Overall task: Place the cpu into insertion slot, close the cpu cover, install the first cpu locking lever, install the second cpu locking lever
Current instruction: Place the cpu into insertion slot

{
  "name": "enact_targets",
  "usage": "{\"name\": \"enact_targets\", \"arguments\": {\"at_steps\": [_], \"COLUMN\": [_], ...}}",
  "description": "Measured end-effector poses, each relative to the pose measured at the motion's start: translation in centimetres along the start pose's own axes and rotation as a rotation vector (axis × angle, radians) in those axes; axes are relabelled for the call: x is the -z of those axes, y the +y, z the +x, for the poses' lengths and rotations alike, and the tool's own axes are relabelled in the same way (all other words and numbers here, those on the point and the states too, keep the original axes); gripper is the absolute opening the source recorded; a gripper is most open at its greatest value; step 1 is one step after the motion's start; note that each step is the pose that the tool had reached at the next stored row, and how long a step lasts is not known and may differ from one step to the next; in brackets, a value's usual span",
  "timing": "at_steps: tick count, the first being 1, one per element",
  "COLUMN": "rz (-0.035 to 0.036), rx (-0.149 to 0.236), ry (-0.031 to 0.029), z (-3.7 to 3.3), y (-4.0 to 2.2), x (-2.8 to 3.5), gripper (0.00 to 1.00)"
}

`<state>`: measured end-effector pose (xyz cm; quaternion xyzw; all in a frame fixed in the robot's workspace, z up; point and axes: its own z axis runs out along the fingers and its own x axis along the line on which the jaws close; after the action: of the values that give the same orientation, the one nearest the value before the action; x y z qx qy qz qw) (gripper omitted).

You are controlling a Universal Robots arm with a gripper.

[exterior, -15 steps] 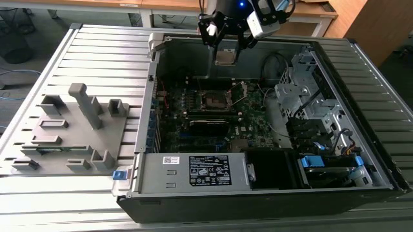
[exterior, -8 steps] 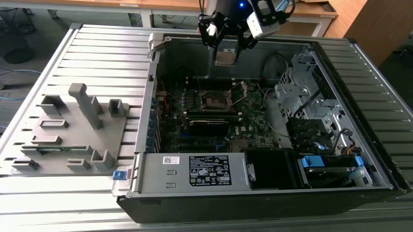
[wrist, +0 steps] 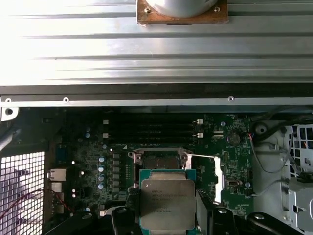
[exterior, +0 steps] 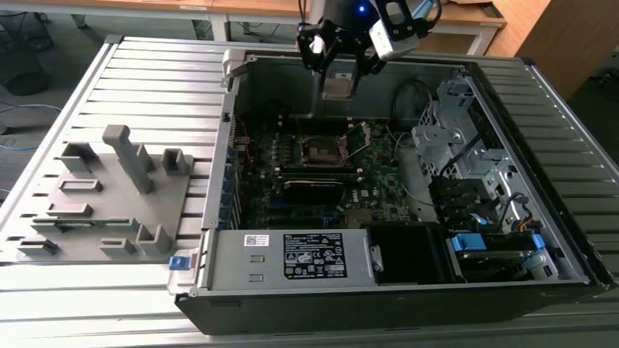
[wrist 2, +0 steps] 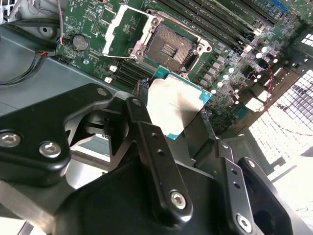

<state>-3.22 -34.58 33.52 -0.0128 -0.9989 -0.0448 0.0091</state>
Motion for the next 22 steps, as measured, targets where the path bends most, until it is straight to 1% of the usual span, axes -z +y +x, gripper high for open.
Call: {"name": "enact_targets", "arguments": {"at_steps": [5,11,16,20,22], "rz": [0.0001,-0.0001,0.0,-0.0001,0.0002], "rx": [0.0,0.0,0.0,0.0,0.0], "ry": [-0.0007,-0.0015,-0.0015,-0.0015,-0.0014], "z": [-0.01,0.01,0.01,0.01,0.01], "y": [-0.05,-0.14,-0.15,-0.18,-0.18], "x": [-0.54,-1.49,-1.6,-1.97,-2.02], "gripper": [0.54,0.54,0.54,0.54,0.54]}}
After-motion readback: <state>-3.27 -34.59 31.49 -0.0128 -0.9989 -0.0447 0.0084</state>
